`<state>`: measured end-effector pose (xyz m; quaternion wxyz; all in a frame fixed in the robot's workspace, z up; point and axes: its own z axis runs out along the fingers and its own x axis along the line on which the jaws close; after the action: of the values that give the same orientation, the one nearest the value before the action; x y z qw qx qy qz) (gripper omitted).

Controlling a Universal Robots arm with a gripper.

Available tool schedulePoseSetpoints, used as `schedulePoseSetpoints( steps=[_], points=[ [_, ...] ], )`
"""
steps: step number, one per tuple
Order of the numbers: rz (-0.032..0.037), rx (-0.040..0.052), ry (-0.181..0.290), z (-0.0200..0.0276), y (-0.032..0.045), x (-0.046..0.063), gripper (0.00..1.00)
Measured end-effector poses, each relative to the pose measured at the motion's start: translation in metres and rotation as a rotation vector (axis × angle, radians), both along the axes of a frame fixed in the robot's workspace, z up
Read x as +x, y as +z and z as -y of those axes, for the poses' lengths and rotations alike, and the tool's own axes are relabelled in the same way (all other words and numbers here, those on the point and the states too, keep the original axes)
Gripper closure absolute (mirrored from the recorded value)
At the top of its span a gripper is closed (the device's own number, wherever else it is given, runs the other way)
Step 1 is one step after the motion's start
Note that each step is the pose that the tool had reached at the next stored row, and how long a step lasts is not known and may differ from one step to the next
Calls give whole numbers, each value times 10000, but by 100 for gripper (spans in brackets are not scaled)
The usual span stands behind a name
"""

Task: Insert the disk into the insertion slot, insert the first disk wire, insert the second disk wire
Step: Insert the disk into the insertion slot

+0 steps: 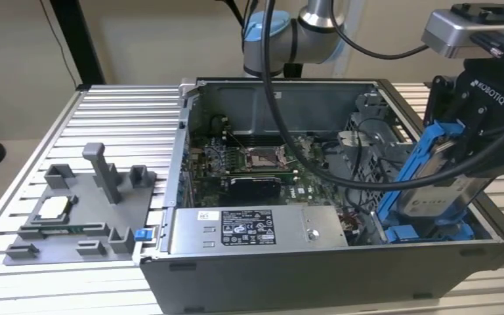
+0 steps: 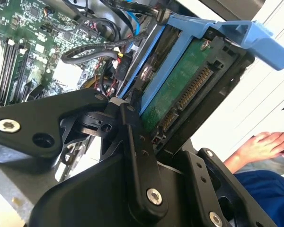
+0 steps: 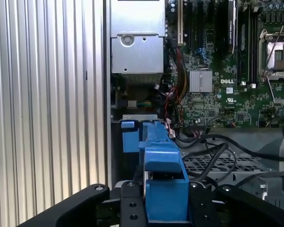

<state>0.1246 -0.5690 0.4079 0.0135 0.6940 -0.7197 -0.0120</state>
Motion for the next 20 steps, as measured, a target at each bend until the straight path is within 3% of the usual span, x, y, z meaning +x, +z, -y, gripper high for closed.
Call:
schedulePoseSetpoints(
  steps=[17,20],
  points=[
    [0,0,4,-3,-288,-30,100],
    [-1,1,4,-3,-295,-31,100]
  ],
)
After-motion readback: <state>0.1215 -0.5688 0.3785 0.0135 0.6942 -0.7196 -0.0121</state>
